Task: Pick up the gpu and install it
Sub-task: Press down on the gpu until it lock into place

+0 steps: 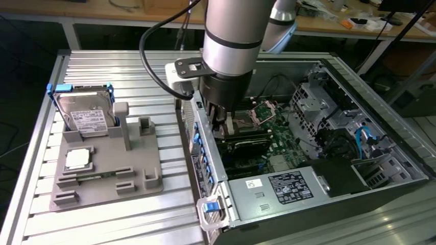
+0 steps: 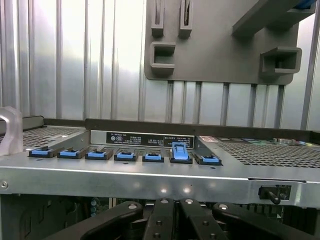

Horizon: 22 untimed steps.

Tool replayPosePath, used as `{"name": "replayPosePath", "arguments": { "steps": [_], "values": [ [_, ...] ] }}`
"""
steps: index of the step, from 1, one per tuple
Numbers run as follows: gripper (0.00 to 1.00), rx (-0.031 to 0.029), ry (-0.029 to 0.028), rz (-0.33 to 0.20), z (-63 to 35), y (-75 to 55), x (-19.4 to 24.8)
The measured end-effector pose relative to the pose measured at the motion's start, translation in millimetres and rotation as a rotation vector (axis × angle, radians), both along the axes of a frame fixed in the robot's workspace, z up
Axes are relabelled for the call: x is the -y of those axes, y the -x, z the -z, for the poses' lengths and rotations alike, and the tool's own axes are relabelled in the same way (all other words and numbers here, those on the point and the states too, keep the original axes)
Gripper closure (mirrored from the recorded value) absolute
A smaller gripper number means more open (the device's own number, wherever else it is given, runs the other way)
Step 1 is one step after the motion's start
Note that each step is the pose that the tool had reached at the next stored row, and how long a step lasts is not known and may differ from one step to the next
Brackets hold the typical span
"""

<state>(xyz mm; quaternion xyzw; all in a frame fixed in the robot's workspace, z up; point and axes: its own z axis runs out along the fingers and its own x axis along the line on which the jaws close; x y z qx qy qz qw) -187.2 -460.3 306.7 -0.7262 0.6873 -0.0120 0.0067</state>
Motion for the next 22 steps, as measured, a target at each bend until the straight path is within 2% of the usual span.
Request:
{"name": "replayPosePath", "arguments": {
  "steps": [2, 3, 6, 8, 9, 11, 12, 15, 20, 22],
  "values": [
    [0.89, -0.0003, -0.0087, 0.000, 1.7, -0.3, 1.2],
    [0.89, -0.0027, -0.0135, 0.000, 2.3, -0.9, 1.8],
    [0.89, -0.0054, -0.0135, 0.000, 1.5, -1.2, 1.6],
    [0.89, -0.0043, -0.0135, 0.000, 0.1, -1.3, 1.7],
    [0.89, -0.0042, -0.0115, 0.000, -0.7, -1.5, 1.6],
    [0.89, -0.0039, -0.0037, 0.000, -2.3, -2.0, 1.1],
    [0.89, -0.0039, 0.0039, 0.000, -4.0, -2.4, 0.3],
    [0.89, -0.0042, 0.0169, 0.000, -7.5, -3.2, -1.2],
    [0.89, -0.0043, 0.0306, 0.000, -11.4, -3.5, -3.4],
    [0.89, -0.0044, 0.0332, 0.000, -11.6, -3.7, -4.3]
  ]
}}
